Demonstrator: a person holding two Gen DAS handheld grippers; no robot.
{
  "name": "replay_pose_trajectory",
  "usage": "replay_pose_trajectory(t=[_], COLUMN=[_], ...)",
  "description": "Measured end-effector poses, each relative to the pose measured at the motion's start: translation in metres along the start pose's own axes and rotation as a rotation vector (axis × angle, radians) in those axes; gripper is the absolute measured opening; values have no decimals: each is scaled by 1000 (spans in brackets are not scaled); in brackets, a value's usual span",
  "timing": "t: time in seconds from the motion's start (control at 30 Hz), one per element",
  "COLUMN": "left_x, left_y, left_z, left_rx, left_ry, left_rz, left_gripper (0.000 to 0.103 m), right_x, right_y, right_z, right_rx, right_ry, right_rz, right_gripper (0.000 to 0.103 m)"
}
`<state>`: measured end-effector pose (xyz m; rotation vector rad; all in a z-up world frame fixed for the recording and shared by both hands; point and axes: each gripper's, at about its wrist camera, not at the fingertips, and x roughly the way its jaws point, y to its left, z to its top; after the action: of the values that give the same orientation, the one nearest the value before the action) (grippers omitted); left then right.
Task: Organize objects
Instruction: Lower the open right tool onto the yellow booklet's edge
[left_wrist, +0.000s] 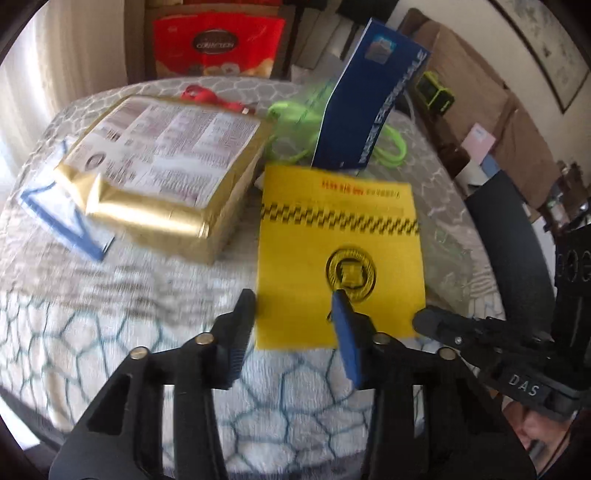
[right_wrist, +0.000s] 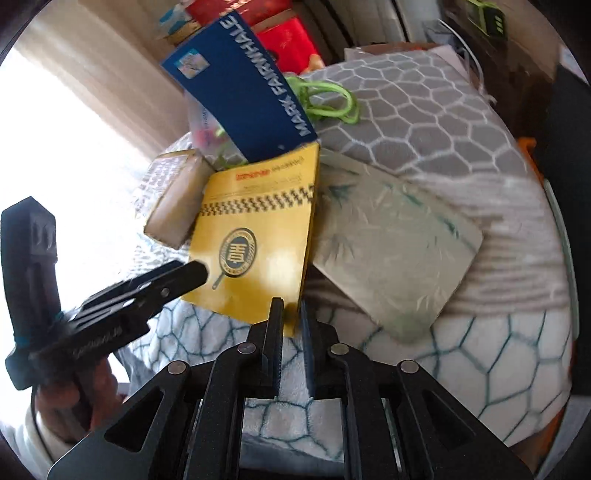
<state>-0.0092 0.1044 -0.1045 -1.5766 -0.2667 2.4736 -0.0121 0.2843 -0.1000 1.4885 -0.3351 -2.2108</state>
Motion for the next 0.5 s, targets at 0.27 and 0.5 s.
replay_pose_trajectory(t=[0.27,0.5], left_x=[-15,-27], left_y=[2,9], left_z=[-45,-55], left_rx=[56,-2], left_ry=[-137,-173], left_rz=[16,29], left_gripper=[16,2], right_x=[2,-10], right_y=[24,15], right_z=[-27,-39], right_rx=[-69,24], right_ry=[-194,-227], right_rz=[-28,-23], right_gripper=[43,5])
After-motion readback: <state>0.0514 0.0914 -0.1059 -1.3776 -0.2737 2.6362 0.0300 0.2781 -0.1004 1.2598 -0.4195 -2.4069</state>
